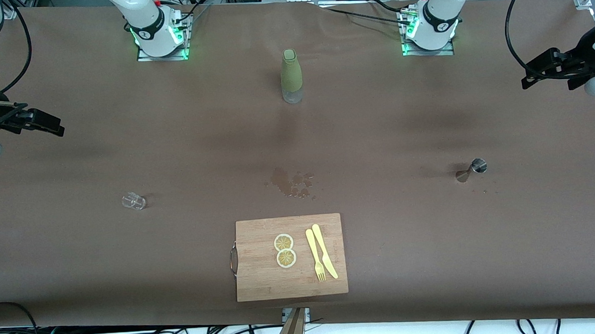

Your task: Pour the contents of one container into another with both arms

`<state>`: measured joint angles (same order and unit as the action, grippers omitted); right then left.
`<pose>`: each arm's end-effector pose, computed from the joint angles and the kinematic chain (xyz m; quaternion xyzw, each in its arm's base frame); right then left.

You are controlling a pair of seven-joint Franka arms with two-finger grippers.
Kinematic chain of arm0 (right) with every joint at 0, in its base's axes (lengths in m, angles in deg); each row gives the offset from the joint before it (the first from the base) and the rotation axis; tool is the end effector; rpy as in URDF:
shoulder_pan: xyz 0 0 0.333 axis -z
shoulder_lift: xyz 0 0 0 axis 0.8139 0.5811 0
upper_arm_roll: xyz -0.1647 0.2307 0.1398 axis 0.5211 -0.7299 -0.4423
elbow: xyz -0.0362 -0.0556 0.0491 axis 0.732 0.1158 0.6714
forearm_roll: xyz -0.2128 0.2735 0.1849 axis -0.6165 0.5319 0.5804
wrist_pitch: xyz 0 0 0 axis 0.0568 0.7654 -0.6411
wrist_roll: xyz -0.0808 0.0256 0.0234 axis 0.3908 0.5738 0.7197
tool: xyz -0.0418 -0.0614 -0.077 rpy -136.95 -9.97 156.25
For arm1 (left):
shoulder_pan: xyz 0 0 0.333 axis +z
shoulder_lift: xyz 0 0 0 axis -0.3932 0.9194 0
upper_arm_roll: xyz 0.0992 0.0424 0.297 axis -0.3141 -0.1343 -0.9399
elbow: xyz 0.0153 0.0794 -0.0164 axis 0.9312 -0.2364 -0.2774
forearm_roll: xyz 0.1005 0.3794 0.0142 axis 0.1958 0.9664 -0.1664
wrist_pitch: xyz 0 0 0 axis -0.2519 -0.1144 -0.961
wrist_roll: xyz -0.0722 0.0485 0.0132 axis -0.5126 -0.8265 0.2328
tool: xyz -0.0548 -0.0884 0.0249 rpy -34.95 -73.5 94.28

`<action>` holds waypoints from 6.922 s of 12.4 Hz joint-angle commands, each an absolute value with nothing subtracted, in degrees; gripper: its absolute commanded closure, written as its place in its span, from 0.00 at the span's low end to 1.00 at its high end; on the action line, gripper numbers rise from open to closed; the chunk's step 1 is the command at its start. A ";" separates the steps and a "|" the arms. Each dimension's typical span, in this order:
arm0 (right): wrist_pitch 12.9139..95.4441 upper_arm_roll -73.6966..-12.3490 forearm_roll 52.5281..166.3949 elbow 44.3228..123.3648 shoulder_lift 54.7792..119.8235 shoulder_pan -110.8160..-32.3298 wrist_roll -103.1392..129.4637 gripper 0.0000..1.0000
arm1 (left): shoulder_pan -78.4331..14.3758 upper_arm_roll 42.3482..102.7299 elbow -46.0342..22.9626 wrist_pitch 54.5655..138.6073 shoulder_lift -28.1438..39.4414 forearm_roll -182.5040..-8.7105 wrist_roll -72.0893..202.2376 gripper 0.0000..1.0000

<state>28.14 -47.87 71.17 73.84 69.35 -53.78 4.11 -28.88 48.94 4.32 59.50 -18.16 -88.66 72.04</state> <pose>0.5802 -0.0153 0.5783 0.9979 -0.0459 -0.0437 0.0134 0.5456 -0.0087 0.6437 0.9986 -0.0099 -0.0495 0.0163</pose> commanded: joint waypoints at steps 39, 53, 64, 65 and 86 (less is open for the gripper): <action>28.73 -48.12 71.91 73.68 74.56 -53.33 13.84 0.00 | -11.39 49.99 -13.50 68.81 -17.60 -110.69 127.40 0.00; 35.50 -48.03 78.33 74.21 81.23 -52.28 25.23 0.00 | -0.76 49.99 -17.38 68.90 -5.75 -126.32 161.41 0.00; 53.42 -48.03 101.84 87.81 83.70 -41.12 68.19 0.00 | 4.09 50.17 -18.08 66.17 3.49 -134.94 179.78 0.00; 54.74 -47.95 106.76 89.31 84.40 -40.51 73.99 0.00 | 4.09 50.17 -17.91 66.35 4.19 -135.13 181.81 0.00; 39.47 -48.03 138.89 72.99 114.80 -32.59 142.33 0.00 | 5.85 50.08 -15.01 66.70 20.54 -148.04 209.50 0.00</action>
